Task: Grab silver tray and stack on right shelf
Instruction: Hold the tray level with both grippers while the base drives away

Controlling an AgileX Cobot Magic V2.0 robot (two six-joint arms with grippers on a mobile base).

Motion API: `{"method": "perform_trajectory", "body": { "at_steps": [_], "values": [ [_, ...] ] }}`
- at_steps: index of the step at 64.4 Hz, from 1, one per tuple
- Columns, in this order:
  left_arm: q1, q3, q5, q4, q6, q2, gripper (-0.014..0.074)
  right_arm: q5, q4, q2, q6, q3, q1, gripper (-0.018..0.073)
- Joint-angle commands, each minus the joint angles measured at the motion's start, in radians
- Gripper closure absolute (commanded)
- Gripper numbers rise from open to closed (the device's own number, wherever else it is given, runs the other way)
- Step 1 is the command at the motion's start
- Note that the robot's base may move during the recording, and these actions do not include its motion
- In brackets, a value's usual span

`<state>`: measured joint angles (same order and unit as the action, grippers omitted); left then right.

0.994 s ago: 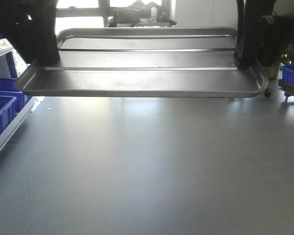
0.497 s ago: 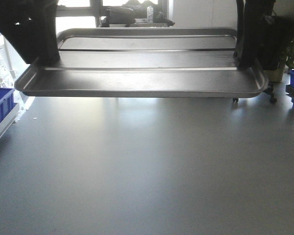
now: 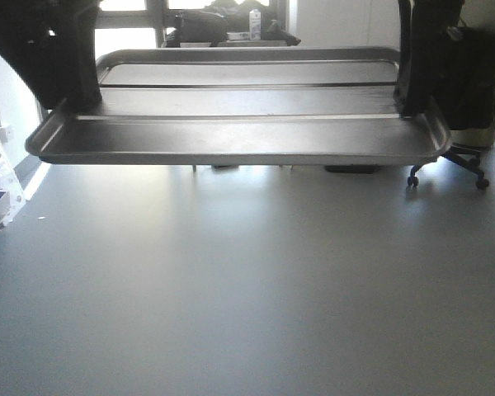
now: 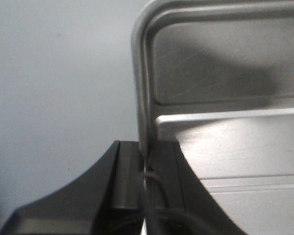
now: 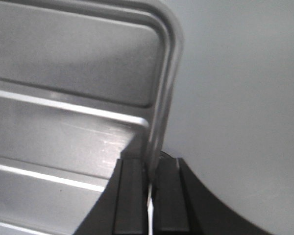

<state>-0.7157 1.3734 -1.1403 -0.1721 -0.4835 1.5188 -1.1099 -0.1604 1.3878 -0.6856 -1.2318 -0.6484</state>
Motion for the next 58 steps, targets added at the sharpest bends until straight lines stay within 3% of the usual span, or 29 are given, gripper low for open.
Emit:
{"method": "perform_trajectory", "body": {
  "at_steps": [1,58],
  "values": [
    [-0.016,0.025,0.022,0.014,0.031,-0.032,0.069,0.081,-0.011,-0.036,0.025,-0.033,-0.005,0.0502],
    [-0.016,0.025,0.022,0.023,0.031,-0.032,0.069,0.082,-0.011,-0.036,0.025,-0.033,-0.005,0.0502]
  ]
}}
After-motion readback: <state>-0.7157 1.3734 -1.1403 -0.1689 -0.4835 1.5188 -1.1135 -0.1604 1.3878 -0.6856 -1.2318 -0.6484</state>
